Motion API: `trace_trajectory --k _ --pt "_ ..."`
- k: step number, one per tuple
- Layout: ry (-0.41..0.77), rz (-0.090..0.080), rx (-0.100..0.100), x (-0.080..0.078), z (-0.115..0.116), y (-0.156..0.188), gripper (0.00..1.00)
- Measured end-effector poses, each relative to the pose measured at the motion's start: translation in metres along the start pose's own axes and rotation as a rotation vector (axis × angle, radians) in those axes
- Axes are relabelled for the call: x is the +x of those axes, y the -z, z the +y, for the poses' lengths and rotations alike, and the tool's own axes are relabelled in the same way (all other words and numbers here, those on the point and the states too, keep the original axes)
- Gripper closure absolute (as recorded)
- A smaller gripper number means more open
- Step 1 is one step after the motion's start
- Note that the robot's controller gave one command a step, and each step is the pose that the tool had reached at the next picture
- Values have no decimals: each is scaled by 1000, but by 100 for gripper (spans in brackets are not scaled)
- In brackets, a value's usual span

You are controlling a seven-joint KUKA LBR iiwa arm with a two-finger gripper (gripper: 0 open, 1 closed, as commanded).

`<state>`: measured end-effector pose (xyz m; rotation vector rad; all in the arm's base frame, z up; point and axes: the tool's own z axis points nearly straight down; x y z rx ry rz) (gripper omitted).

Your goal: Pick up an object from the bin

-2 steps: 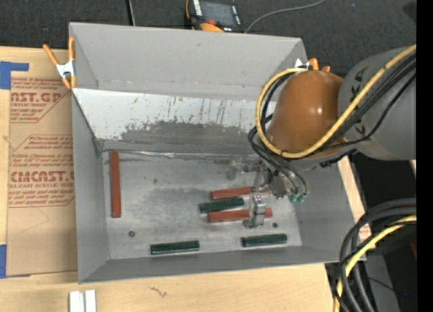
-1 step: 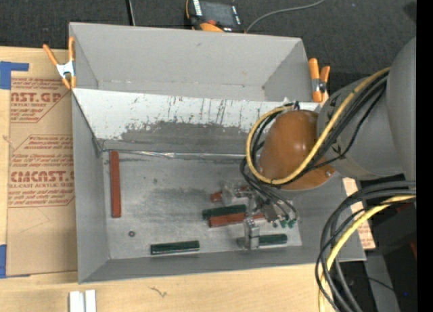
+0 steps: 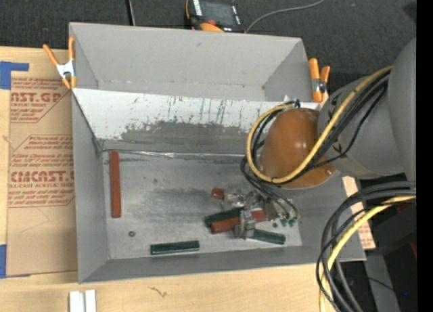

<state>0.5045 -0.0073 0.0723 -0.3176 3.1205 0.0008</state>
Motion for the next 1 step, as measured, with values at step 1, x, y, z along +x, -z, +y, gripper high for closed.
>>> trace_trajectory --k 1 --pt "57 -4 1 -7 38 141 100"
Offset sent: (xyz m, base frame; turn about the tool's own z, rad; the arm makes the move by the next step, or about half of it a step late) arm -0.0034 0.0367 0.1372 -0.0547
